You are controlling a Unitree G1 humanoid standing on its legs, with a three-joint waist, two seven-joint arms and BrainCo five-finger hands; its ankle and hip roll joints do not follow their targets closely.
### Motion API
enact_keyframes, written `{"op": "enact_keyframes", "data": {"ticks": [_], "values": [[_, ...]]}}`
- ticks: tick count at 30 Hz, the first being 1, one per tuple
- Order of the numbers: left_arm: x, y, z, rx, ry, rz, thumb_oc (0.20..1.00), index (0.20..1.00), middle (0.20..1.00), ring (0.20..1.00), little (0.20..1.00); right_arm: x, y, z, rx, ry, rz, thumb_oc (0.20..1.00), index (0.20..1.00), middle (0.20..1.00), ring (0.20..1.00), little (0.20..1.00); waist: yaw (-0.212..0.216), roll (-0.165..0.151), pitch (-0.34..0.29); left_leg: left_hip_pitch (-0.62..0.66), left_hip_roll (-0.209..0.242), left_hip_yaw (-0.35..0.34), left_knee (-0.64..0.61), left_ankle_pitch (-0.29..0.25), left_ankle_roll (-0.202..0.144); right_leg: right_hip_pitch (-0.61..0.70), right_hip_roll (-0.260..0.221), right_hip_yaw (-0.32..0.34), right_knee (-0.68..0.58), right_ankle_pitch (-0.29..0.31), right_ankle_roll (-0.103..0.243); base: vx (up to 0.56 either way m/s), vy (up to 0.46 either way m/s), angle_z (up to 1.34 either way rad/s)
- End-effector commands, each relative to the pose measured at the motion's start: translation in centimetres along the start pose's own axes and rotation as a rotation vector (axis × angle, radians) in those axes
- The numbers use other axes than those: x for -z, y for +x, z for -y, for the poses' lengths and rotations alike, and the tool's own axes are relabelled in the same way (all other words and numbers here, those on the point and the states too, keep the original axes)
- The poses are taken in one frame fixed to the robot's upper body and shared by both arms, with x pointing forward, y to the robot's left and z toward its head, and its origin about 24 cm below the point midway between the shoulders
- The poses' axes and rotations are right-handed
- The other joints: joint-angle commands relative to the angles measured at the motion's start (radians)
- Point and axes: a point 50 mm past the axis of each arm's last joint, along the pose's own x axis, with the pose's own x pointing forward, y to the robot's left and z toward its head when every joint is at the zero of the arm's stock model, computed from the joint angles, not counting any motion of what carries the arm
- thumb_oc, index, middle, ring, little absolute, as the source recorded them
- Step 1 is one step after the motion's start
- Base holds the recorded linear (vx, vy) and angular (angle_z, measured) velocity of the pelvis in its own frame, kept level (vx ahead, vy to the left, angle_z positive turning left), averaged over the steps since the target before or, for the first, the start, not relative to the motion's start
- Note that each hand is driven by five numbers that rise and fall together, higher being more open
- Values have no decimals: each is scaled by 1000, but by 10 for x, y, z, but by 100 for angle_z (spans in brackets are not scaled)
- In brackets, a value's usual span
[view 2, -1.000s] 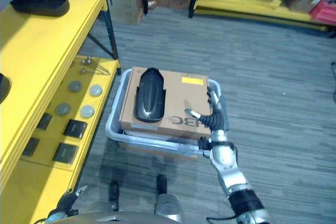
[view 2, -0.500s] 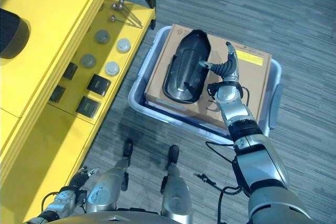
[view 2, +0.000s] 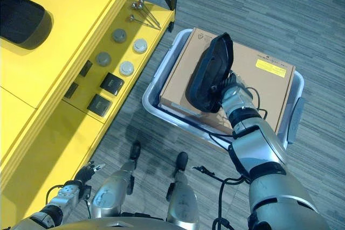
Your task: Move parts from the plastic box to the shelf.
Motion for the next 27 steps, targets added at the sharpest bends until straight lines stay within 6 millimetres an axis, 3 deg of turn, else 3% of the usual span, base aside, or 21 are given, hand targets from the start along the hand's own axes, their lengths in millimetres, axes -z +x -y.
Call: {"op": "enact_keyframes", "data": {"ticks": [1, 7, 13, 16, 24, 25, 26, 27], "values": [[-2, 1, -7, 4, 60, 6, 1000, 1000, 1000, 1000, 1000, 59, -8, -55, -267, -119, -268, 200, 200, 200, 200, 200, 29, 2, -27, -23, -20, -2, 53, -87, 17, -3, -45, -35, 5, -32, 5, -1, -7, 5], [-8, 1, -6, -1, 37, 59, 1000, 1000, 1000, 1000, 1000, 92, -15, -74, -251, 32, -348, 200, 200, 200, 200, 200, 31, -3, -57, 2, -14, 3, 42, -86, 11, 17, -47, -51, 2, -32, 9, 2, -8, 11], [-13, 0, -5, -24, 6, 85, 1000, 1000, 1000, 1000, 1000, 111, -21, -86, -116, 253, -246, 200, 200, 200, 200, 200, 1, -31, -126, 65, 7, 31, 30, -95, 5, 56, -36, -37, 2, -34, 15, 74, -46, -1], [-10, -6, -13, -51, -14, 120, 1000, 1000, 1000, 1000, 1000, 118, -29, -81, 19, 299, -99, 200, 200, 200, 200, 200, -35, -55, -197, 123, 25, 62, 14, -99, 1, 97, -22, -17, 2, -36, 20, 153, -75, -10], [-35, -9, -14, -50, -59, 231, 1000, 1000, 1000, 1000, 1000, 117, -45, -71, 108, 261, 86, 200, 200, 200, 200, 200, -70, -77, -260, 176, 33, 94, 11, -110, 4, 148, -9, -3, 2, -46, 17, 86, -36, -15], [-38, -10, -14, -47, -62, 240, 1000, 1000, 1000, 1000, 1000, 115, -47, -68, 133, 278, 108, 558, 558, 558, 558, 558, -72, -79, -263, 181, 33, 95, 12, -112, 6, 153, -7, -1, 2, -47, 16, 106, -32, 0], [-39, -11, -12, -44, -70, 242, 1000, 1000, 1000, 1000, 1000, 109, -51, -65, 166, 307, 146, 1000, 1000, 1000, 1000, 1000, -77, -81, -269, 192, 34, 99, 13, -118, 9, 162, -4, 4, 2, -50, 16, 118, -23, -1], [-39, -11, -12, -42, -71, 236, 1000, 1000, 1000, 1000, 1000, 106, -52, -64, 173, 322, 163, 1000, 1000, 1000, 1000, 1000, -80, -81, -270, 196, 34, 101, 13, -120, 11, 165, -3, 8, 2, -51, 16, 106, -11, -2]]}}
